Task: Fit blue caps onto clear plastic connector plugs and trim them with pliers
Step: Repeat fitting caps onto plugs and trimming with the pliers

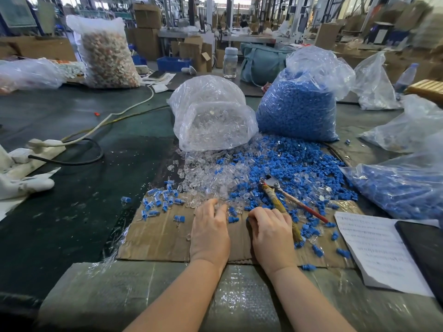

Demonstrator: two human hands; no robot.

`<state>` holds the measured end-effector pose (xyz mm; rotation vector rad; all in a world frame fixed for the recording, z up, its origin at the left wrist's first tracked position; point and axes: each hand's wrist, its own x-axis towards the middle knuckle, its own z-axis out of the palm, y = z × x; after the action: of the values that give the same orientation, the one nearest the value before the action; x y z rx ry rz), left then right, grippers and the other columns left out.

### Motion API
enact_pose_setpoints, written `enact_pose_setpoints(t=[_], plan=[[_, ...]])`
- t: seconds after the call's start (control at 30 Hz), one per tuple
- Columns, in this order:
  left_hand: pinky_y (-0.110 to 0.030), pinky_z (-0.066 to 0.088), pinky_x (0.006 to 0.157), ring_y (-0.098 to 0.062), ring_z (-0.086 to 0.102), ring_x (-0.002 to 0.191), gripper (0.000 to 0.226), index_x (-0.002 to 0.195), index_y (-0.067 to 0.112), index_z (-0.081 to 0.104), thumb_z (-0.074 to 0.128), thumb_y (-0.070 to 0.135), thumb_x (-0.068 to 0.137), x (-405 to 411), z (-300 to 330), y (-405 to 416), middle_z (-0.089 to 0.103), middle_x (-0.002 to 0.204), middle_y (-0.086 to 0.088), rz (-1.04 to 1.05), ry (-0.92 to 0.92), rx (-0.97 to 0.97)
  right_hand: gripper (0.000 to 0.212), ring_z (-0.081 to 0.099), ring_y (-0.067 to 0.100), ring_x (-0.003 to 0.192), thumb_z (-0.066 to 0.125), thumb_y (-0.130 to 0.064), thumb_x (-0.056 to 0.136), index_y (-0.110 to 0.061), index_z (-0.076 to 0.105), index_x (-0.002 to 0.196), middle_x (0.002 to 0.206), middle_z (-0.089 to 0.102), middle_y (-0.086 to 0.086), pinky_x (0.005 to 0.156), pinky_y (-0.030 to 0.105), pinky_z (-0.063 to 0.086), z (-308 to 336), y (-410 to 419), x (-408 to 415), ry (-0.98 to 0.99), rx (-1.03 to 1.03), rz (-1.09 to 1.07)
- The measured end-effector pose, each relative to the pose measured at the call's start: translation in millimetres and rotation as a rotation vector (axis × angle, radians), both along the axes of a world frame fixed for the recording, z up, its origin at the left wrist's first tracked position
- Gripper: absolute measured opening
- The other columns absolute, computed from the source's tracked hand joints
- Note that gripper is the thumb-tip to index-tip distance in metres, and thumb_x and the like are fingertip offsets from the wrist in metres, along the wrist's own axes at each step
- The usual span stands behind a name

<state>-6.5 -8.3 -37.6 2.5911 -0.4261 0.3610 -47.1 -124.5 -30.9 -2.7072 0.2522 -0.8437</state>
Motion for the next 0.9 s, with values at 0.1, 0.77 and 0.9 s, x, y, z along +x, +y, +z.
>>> enact_pose_setpoints(t=[0.1, 0.77, 0.9], plan=[[-0.022, 0.026, 0.105, -0.015, 0.033, 0.123, 0.039, 0.132, 0.013, 0.050, 0.048, 0.006, 0.094, 0.2, 0.3, 0.5, 0.044, 0.127, -0.001, -0.046, -0.018, -0.060, 0.019, 0.057, 0.024, 0.067, 0.072, 0.002, 0.074, -0.014, 0.061, 0.073, 0.068, 0.061, -0.002, 0.072, 0.031, 0.031, 0.6, 1.2, 0.2, 0.002, 0.005, 0.004], [-0.020, 0.033, 0.097, -0.011, 0.039, 0.110, 0.020, 0.106, 0.011, 0.065, 0.061, 0.018, 0.088, -1.6, 4.0, 1.5, 0.046, 0.110, 0.001, -0.046, -0.033, -0.172, 0.021, 0.056, 0.021, 0.064, 0.073, 0.002, 0.073, -0.015, 0.061, 0.073, 0.067, 0.060, -0.003, 0.069, 0.033, 0.041, 1.7, 1.1, -1.1, 0.004, -0.005, 0.012], [-0.032, 0.037, 0.091, -0.021, 0.049, 0.100, 0.016, 0.094, 0.013, 0.069, 0.072, 0.016, 0.079, -3.8, 8.0, 2.1, 0.057, 0.099, -0.003, -0.031, -0.111, -0.130, 0.020, 0.056, 0.022, 0.068, 0.075, 0.001, 0.071, -0.014, 0.062, 0.073, 0.071, 0.061, -0.002, 0.070, 0.034, 0.042, 1.5, 1.0, -1.1, -0.010, -0.008, 0.015]])
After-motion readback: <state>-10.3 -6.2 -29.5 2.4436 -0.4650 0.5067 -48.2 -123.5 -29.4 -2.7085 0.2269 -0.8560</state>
